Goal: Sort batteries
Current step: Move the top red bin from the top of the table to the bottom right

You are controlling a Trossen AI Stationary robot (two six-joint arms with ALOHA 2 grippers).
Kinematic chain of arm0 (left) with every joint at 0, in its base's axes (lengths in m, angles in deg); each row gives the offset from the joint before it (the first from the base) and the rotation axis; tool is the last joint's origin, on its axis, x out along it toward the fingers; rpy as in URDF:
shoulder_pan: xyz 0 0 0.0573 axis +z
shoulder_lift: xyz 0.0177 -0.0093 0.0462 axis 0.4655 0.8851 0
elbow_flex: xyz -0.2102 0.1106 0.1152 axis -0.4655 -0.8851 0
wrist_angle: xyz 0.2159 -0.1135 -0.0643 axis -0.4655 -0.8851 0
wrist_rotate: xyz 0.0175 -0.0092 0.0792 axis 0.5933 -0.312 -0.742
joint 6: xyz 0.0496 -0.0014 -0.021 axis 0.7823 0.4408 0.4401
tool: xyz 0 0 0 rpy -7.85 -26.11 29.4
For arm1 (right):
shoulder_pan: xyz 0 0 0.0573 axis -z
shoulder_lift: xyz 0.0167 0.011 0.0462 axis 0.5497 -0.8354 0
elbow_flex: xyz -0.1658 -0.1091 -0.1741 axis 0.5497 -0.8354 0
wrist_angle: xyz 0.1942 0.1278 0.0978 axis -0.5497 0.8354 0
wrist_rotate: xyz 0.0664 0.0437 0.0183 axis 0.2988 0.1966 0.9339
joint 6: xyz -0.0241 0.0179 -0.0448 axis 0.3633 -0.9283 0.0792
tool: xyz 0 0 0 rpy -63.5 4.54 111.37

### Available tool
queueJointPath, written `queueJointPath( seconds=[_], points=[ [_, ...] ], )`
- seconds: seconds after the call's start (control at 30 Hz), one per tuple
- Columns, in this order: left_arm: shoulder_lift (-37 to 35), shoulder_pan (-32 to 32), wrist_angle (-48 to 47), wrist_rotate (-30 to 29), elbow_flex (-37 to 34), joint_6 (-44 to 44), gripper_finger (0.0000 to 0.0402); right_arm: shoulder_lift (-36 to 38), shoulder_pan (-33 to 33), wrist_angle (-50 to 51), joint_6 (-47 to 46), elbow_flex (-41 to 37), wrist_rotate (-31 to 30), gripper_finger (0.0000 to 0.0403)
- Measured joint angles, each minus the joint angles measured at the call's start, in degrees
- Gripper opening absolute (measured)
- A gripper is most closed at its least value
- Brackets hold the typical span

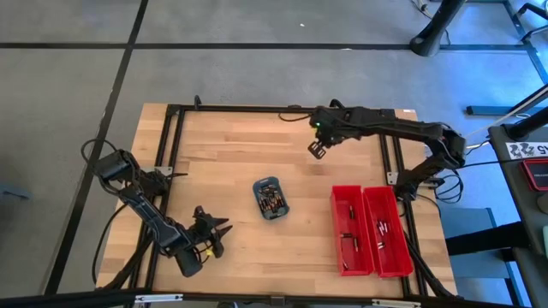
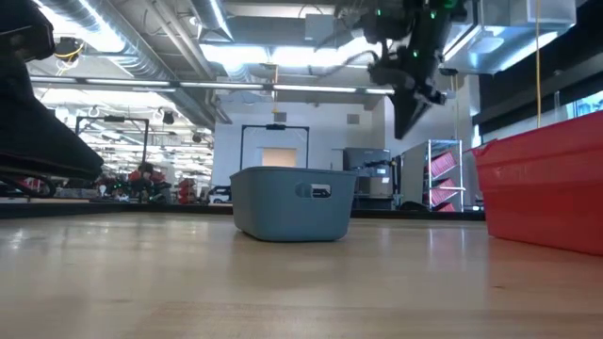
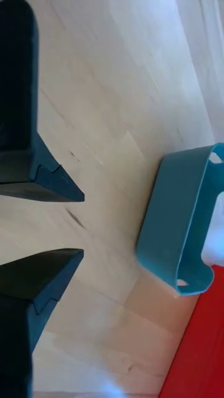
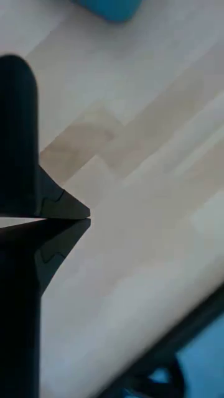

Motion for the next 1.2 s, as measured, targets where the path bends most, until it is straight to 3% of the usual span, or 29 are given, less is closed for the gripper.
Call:
queueJointPath(
  seconds=[0.33, 0.8, 1.2],
  points=[
    [0.01, -0.63, 0.11, 0.02, 0.0, -0.63, 0.012, 0.0, -0.6, 2.15, -1.63, -9.32, 12.67, 0.0005],
    [0.02, -1.04, 0.27, 0.02, 0.0, -0.81, 0.012, 0.14, -14.38, 6.59, -7.6, -12.23, 9.85, 0.0005],
    [0.0, -1.04, 1.36, 0.02, 0.0, -0.42, 0.012, 3.86, -21.44, 11.52, -14.02, -12.23, 7.72, 0.0005]
  ],
)
